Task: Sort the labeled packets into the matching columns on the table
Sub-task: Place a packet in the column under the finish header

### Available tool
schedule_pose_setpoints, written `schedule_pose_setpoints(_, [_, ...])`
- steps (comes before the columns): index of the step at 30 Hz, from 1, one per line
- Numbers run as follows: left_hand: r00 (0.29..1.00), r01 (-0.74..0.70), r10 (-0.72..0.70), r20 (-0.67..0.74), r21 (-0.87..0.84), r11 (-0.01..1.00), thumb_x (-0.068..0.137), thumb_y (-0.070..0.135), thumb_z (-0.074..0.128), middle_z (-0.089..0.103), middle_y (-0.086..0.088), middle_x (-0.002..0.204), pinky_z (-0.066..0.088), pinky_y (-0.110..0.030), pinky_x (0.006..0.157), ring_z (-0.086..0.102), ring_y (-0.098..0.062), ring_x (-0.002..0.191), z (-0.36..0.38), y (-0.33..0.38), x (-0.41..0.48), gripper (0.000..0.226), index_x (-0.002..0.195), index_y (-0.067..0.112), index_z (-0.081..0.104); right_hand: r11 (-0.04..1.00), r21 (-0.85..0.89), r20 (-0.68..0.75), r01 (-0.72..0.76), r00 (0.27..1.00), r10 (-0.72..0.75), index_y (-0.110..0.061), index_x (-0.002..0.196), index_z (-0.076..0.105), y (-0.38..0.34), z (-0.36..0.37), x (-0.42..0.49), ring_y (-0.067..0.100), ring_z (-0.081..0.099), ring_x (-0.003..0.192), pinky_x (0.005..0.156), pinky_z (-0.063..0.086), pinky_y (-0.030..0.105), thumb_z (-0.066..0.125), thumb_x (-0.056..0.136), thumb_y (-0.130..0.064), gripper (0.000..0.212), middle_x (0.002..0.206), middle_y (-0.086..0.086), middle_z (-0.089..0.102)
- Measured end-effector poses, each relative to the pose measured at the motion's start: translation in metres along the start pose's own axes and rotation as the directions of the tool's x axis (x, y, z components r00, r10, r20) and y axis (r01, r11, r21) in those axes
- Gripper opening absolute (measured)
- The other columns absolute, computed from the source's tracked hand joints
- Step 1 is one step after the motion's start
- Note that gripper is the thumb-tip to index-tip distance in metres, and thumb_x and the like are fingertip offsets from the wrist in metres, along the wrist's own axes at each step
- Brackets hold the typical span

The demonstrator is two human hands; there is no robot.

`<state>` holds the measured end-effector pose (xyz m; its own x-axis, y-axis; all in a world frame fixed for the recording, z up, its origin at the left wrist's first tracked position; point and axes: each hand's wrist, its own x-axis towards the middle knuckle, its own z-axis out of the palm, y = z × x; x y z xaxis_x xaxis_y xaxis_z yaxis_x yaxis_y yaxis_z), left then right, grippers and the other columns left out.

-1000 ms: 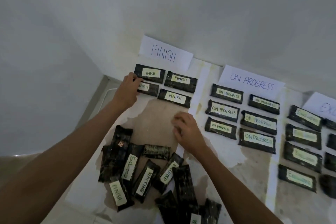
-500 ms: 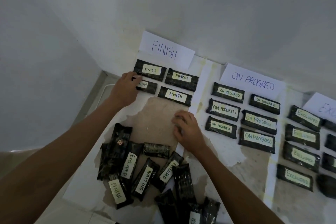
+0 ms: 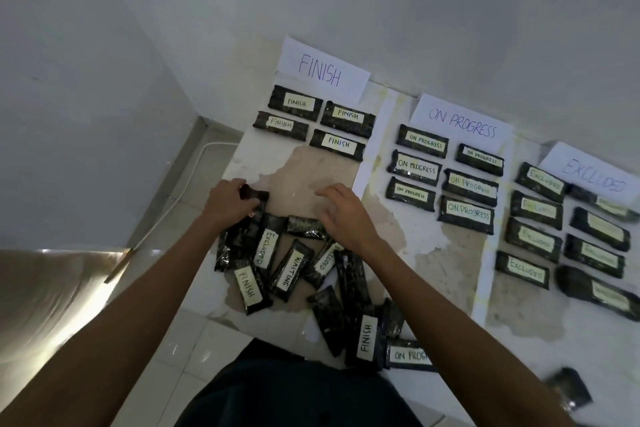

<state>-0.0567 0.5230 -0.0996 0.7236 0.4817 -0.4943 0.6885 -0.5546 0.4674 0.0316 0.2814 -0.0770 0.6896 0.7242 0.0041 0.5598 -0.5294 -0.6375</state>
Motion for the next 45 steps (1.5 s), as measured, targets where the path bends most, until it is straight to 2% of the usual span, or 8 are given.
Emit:
schedule_pose_setpoints(11, [0.998, -0.06, 0.054, -0.029, -0.274, 0.96, 0.077, 0.014, 0.071, 0.065, -0.01, 0.099, 0.051, -0.039, 0.083, 0.062, -0.026, 0.089, -0.017, 0.023, -0.023, 0.028, 0.103, 0.01, 0.063, 0.873, 0.351, 0.109, -0.339, 0.941, 0.321, -0.014, 0.121, 0.058, -0.037, -0.008, -0.012, 0.012, 0.055, 0.097, 0.081, 0.044, 0.013, 0.056, 0.089, -0.009, 0.033, 0.115, 0.004, 0.059])
schedule_pose_setpoints(14, [0.967, -0.231, 0.176, -0.184, -0.337, 0.913, 0.073, 0.01, 0.075, 0.062, 0.001, 0.095, 0.051, -0.025, 0.071, 0.062, -0.014, 0.081, -0.023, 0.041, -0.051, 0.028, 0.095, 0.018, 0.06, 0.498, 0.638, 0.318, -0.587, 0.79, 0.524, -0.013, 0.124, 0.051, -0.059, -0.017, -0.001, 0.024, 0.065, 0.093, 0.082, 0.056, 0.031, 0.054, 0.094, -0.019, 0.03, 0.111, 0.009, 0.063])
schedule_pose_setpoints(17, [0.889, -0.444, 0.342, -0.304, -0.393, 0.805, 0.07, -0.004, 0.074, 0.059, 0.002, 0.093, 0.052, -0.018, 0.073, 0.059, -0.004, 0.089, -0.019, 0.057, -0.082, 0.029, 0.084, 0.016, 0.058, 0.064, 0.72, 0.591, -0.691, 0.658, 0.468, -0.013, 0.119, 0.047, -0.071, -0.029, 0.009, 0.032, 0.065, 0.095, 0.087, 0.055, 0.045, 0.046, 0.098, -0.032, 0.028, 0.113, 0.019, 0.062])
schedule_pose_setpoints(20, [0.795, -0.605, 0.5, -0.344, -0.38, 0.7, 0.062, -0.018, 0.071, 0.057, -0.004, 0.099, 0.052, -0.018, 0.082, 0.057, -0.006, 0.098, -0.006, 0.053, -0.096, 0.035, 0.078, 0.01, 0.059, -0.06, 0.744, 0.629, -0.665, 0.668, 0.398, -0.009, 0.123, 0.049, -0.074, -0.033, 0.012, 0.034, 0.064, 0.095, 0.087, 0.054, 0.045, 0.051, 0.097, -0.026, 0.031, 0.111, 0.023, 0.064])
schedule_pose_setpoints(30, [0.739, -0.669, 0.61, -0.286, -0.204, 0.715, 0.07, -0.019, 0.06, 0.05, -0.005, 0.117, 0.038, -0.005, 0.09, 0.044, 0.001, 0.113, 0.006, 0.054, -0.091, 0.041, 0.098, 0.01, 0.062, 0.102, 0.794, 0.451, -0.599, 0.694, 0.561, -0.015, 0.124, 0.042, -0.062, -0.031, 0.015, 0.026, 0.066, 0.092, 0.069, 0.058, 0.039, 0.055, 0.088, 0.007, 0.044, 0.115, 0.018, 0.063])
schedule_pose_setpoints(33, [0.829, -0.558, 0.526, -0.189, -0.243, 0.793, 0.076, -0.018, 0.047, 0.039, 0.003, 0.132, 0.034, -0.012, 0.102, 0.037, -0.001, 0.124, 0.009, 0.051, -0.082, 0.066, 0.126, 0.026, 0.049, 0.365, 0.658, 0.372, -0.659, 0.706, 0.602, -0.014, 0.124, 0.044, -0.05, -0.033, 0.021, 0.025, 0.061, 0.104, 0.084, 0.055, 0.041, 0.055, 0.088, 0.001, 0.04, 0.122, 0.013, 0.059])
schedule_pose_setpoints(37, [0.967, -0.242, 0.248, -0.057, -0.506, 0.828, 0.09, -0.002, 0.047, 0.038, 0.009, 0.134, 0.051, -0.029, 0.085, 0.054, -0.013, 0.11, 0.008, 0.062, -0.061, 0.06, 0.142, 0.024, 0.032, 0.609, 0.52, 0.316, -0.599, 0.797, 0.514, -0.013, 0.117, 0.056, -0.039, -0.044, 0.033, 0.023, 0.061, 0.098, 0.084, 0.054, 0.038, 0.052, 0.088, 0.0, 0.032, 0.111, 0.01, 0.061])
schedule_pose_setpoints(45, [0.997, 0.021, 0.03, 0.065, -0.667, 0.745, 0.087, -0.005, 0.054, 0.055, -0.007, 0.125, 0.047, -0.031, 0.096, 0.054, -0.019, 0.111, 0.016, 0.103, -0.017, 0.048, 0.133, 0.005, 0.047, 0.907, 0.209, 0.224, -0.366, 0.921, 0.32, -0.013, 0.116, 0.064, -0.02, -0.037, 0.06, 0.014, 0.049, 0.096, 0.074, 0.041, 0.023, 0.073, 0.077, -0.021, 0.041, 0.103, 0.003, 0.055])
